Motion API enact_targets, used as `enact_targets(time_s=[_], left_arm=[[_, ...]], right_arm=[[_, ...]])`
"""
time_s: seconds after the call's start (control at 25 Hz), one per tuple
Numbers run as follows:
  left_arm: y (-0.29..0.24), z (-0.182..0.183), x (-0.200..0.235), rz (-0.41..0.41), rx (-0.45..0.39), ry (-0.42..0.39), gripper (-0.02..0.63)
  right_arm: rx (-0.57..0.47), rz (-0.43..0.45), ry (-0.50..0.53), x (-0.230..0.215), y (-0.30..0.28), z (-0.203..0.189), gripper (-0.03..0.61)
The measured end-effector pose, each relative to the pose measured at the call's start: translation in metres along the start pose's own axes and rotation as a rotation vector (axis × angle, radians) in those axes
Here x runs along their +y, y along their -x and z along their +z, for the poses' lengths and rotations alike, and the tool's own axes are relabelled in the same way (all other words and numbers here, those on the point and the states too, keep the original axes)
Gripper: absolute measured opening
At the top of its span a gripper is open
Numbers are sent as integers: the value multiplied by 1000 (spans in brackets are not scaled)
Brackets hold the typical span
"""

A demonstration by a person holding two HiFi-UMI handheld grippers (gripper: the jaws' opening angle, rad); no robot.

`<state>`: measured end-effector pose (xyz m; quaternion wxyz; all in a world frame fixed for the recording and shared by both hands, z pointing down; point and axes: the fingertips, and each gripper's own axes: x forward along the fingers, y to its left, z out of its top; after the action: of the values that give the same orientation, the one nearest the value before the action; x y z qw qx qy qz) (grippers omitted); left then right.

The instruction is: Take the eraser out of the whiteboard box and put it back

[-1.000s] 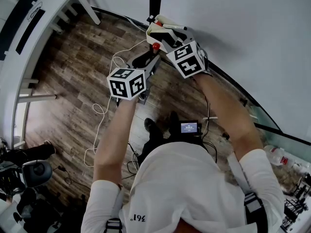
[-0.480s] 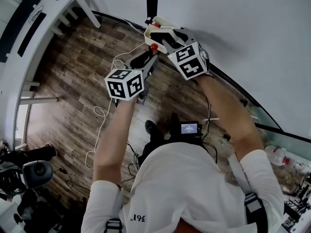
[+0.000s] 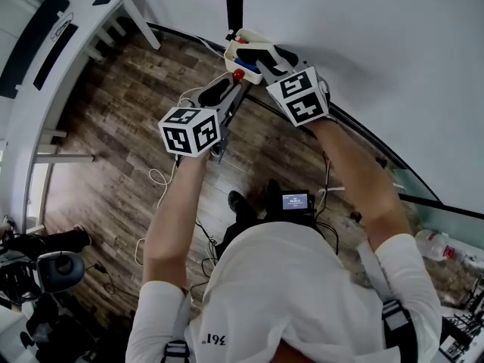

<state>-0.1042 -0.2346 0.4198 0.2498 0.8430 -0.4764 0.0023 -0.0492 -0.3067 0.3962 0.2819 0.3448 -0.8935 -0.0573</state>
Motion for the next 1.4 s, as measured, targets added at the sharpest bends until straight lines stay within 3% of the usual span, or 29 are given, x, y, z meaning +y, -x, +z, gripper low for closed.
enact_targets(time_s=[0.4, 0.68, 1.4], left_arm=[[14, 14, -19, -4, -35, -36, 149], [33, 37, -47, -34, -125, -28, 149], [83, 34, -96, -57, -228, 29, 149]], right_arm=[[-49, -19, 6, -7, 34, 9, 196], [-112, -42, 4, -15, 73, 15, 196], [-267, -39, -141, -10, 156, 28, 195]])
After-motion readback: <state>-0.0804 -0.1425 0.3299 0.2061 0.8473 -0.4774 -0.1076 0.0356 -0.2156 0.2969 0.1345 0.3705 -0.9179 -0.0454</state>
